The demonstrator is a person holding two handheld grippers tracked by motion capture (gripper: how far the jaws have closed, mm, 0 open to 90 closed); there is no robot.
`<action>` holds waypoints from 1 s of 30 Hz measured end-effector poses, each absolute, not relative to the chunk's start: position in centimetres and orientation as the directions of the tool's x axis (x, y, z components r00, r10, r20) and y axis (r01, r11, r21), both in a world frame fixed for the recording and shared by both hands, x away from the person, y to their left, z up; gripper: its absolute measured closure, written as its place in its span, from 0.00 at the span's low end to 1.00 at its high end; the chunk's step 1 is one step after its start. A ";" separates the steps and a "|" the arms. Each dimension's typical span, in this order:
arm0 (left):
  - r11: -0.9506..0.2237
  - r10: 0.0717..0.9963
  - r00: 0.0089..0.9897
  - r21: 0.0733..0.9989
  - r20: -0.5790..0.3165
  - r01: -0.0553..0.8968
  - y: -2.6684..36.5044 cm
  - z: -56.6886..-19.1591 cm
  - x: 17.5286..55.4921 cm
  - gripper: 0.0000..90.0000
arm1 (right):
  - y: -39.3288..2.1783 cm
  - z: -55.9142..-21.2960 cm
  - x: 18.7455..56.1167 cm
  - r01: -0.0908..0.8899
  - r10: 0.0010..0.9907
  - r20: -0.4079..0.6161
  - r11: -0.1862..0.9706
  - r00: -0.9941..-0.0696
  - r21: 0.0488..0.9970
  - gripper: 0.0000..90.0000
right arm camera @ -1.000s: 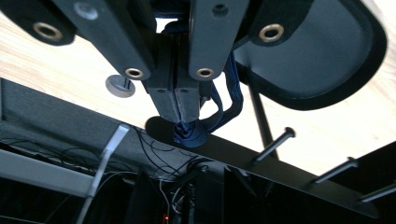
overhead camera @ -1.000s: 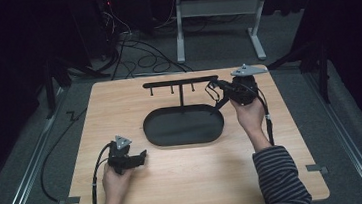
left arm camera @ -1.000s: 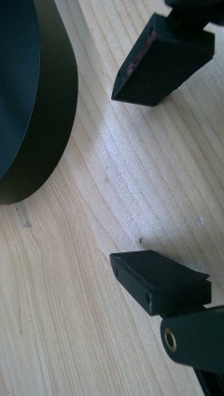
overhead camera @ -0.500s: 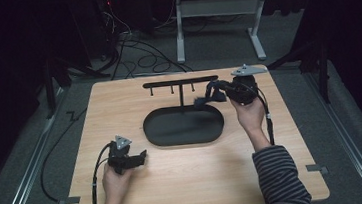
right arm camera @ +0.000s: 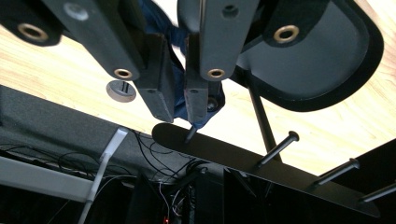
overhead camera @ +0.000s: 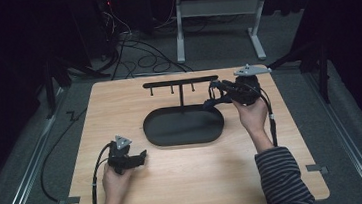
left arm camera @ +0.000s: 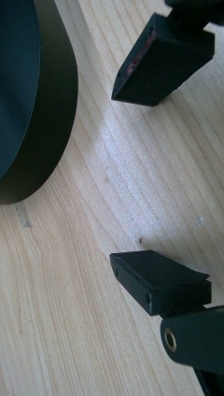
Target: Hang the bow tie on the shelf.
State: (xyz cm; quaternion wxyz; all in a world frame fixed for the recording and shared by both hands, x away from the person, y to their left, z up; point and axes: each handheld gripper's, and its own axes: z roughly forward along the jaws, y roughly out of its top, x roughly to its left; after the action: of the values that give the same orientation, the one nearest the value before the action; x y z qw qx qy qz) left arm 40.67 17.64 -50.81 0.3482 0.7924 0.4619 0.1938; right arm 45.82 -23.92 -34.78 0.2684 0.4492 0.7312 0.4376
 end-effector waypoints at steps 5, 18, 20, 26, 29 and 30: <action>-0.329 0.868 0.497 0.732 -0.015 0.597 17.6 -50.8 40.7 0.21 | -24.5 -34.6 45.3 0.417 0.892 0.008 0.203 -0.452 0.886 0.86; -0.330 0.867 0.497 0.732 -0.014 0.596 17.6 -50.8 40.7 0.21 | -25.7 -34.1 43.8 0.425 0.885 0.062 0.160 -0.462 0.891 0.68; -0.328 0.868 0.496 0.733 -0.015 0.596 17.6 -50.8 40.7 0.21 | -26.0 -34.2 43.6 0.427 0.885 0.061 0.161 -0.462 0.890 0.67; -0.329 0.868 0.497 0.732 -0.015 0.597 17.6 -50.8 40.7 0.21 | -26.7 -34.3 43.0 0.429 0.884 0.075 0.148 -0.461 0.891 0.64; -0.329 0.868 0.497 0.732 -0.015 0.597 17.6 -50.8 40.7 0.21 | -27.2 -34.4 42.5 0.434 0.886 0.078 0.146 -0.457 0.889 0.64; -0.328 0.868 0.496 0.733 -0.015 0.596 17.6 -50.8 40.7 0.21 | -27.3 -34.4 42.4 0.434 0.886 0.083 0.140 -0.456 0.890 0.64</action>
State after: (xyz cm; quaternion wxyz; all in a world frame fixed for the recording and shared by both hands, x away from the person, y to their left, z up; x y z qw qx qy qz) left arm 40.67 17.62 -50.82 0.3492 0.7914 0.4625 0.1947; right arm 42.38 -27.28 -34.44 0.2429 0.4617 0.7149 0.4656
